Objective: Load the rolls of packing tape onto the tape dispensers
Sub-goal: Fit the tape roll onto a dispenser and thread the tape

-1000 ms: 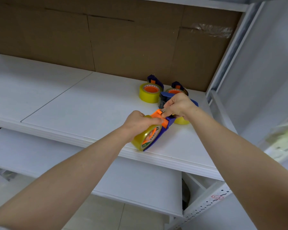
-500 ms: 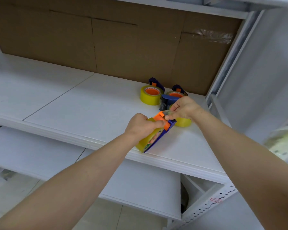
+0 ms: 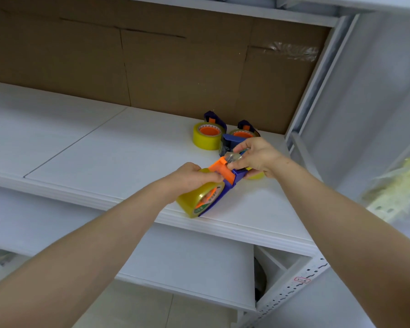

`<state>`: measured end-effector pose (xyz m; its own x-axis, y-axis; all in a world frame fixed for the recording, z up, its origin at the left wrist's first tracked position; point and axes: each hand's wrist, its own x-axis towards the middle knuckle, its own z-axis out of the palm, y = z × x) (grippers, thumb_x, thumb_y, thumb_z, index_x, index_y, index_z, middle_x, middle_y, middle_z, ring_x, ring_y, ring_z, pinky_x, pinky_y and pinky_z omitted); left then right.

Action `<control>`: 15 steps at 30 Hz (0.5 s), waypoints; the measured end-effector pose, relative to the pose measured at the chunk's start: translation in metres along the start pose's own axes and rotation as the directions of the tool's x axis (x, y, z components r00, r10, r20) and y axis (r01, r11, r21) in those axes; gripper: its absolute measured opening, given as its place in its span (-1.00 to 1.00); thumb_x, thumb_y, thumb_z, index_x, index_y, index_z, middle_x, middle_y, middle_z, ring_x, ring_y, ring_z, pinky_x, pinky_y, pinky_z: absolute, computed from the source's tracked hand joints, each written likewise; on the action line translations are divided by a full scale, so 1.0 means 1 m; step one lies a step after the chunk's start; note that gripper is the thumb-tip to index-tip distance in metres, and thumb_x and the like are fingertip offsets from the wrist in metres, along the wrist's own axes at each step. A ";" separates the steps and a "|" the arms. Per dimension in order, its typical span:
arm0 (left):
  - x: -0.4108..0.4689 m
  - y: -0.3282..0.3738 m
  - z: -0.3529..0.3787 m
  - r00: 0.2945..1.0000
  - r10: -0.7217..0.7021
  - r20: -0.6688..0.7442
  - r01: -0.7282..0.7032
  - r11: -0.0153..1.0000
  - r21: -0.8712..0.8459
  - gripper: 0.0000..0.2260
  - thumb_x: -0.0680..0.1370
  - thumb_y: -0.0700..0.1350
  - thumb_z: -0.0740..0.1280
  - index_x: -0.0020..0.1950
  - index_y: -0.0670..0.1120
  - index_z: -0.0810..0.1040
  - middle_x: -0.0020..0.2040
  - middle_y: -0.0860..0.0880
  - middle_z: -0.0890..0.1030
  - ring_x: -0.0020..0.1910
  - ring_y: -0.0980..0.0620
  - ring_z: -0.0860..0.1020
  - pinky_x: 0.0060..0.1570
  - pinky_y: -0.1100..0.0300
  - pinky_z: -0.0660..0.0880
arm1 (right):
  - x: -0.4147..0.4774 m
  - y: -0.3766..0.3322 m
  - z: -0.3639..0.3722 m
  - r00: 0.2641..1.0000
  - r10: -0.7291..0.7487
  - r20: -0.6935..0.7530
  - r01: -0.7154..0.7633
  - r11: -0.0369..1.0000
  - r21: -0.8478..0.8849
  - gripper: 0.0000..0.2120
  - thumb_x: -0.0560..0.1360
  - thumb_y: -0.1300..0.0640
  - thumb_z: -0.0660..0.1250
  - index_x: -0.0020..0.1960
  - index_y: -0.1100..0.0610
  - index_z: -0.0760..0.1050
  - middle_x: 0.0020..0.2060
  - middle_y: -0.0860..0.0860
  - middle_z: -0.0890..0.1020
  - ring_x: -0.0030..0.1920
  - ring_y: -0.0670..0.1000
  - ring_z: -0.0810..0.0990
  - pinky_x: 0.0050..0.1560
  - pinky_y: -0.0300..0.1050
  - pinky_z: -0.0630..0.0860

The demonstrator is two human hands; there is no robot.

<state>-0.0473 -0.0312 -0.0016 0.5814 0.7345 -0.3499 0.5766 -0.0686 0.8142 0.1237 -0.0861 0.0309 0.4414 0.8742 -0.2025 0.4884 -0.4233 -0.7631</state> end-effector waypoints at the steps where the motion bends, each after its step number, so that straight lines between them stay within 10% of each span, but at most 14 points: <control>1: 0.000 0.003 -0.005 0.998 -0.041 0.038 0.039 0.997 0.060 -0.48 0.35 0.20 0.43 0.15 -0.12 0.50 0.04 -0.09 0.62 -0.04 -0.03 0.59 -0.06 0.15 0.52 | -0.001 -0.002 0.002 1.000 -0.026 -0.006 0.026 1.000 -0.013 -0.56 0.33 0.26 0.51 0.16 0.14 0.45 -0.17 0.04 0.53 -0.10 0.05 0.57 -0.20 -0.02 0.60; 7: -0.002 0.026 -0.019 0.997 -0.063 0.035 0.055 0.978 0.201 -0.24 0.39 0.12 0.45 0.47 -0.05 0.18 0.31 -0.09 0.44 0.18 -0.09 0.48 0.14 0.02 0.48 | -0.001 -0.012 0.011 0.988 -0.141 -0.057 0.135 0.986 -0.093 -0.54 0.27 0.22 0.57 0.05 0.06 0.40 -0.03 0.18 0.60 0.00 0.19 0.62 -0.11 0.09 0.63; 15: 0.002 0.015 -0.008 1.000 0.019 0.023 -0.019 1.000 0.004 -0.69 0.45 -0.04 0.44 0.15 -0.09 0.54 0.03 -0.10 0.63 -0.06 -0.05 0.59 -0.08 0.09 0.53 | -0.005 -0.017 0.024 0.979 -0.189 -0.084 0.177 0.976 -0.126 -0.46 0.26 0.15 0.57 0.15 0.07 0.40 -0.04 0.14 0.60 -0.03 0.13 0.63 -0.06 0.14 0.62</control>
<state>-0.0424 -0.0252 0.0133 0.6052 0.7172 -0.3454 0.5681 -0.0852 0.8186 0.0954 -0.0772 0.0305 0.4028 0.9153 -0.0029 0.6498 -0.2882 -0.7033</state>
